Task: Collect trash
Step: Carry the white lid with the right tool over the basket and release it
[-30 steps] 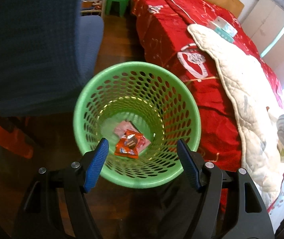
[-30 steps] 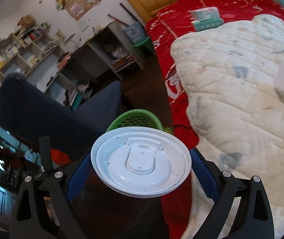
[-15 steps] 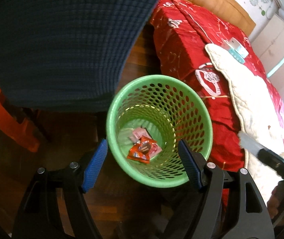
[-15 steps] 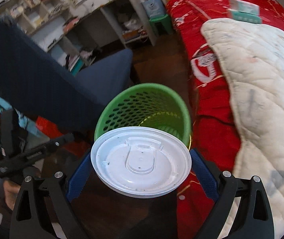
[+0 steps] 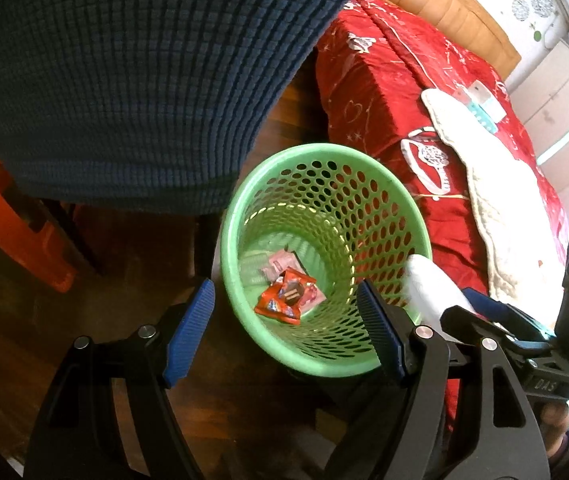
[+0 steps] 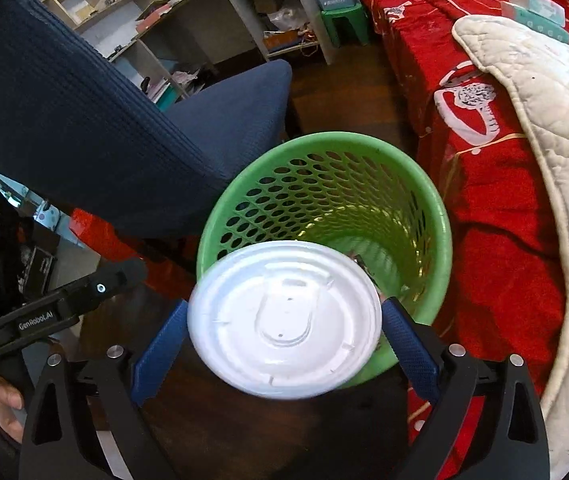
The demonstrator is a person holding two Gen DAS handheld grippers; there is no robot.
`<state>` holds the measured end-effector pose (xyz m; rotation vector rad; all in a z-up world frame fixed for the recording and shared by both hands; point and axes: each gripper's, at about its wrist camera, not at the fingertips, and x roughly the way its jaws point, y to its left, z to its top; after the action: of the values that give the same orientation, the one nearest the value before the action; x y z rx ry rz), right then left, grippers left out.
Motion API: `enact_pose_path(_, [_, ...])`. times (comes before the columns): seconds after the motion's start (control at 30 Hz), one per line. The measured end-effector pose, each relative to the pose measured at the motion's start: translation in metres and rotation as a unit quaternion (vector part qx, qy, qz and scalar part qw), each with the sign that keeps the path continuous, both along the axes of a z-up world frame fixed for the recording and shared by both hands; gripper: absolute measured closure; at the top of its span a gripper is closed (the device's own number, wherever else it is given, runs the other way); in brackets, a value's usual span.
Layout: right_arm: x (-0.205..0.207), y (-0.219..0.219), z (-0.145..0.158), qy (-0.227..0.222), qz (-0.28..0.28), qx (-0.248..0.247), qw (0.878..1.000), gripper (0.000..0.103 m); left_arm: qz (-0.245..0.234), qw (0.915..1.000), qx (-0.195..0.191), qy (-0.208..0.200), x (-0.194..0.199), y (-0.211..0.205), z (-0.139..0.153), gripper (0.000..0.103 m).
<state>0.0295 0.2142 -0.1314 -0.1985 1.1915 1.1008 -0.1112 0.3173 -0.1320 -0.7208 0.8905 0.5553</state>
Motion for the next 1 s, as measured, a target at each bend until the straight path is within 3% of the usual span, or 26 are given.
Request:
enact_pose_path(0.47, [-0.004,-0.039,0.025,-0.024,-0.018,0.012,0.999,0.009,-0.026,0.9995,0.011,-0.015,0.017,-0.018,0.018,0.029])
enact_pose_path(1.0, [0.031,-0.186,0.063,-0.090,-0.150,0.003,0.985,0.009,-0.122,0.9921,0.024,-0.017,0.080,-0.086,0.035,0.029])
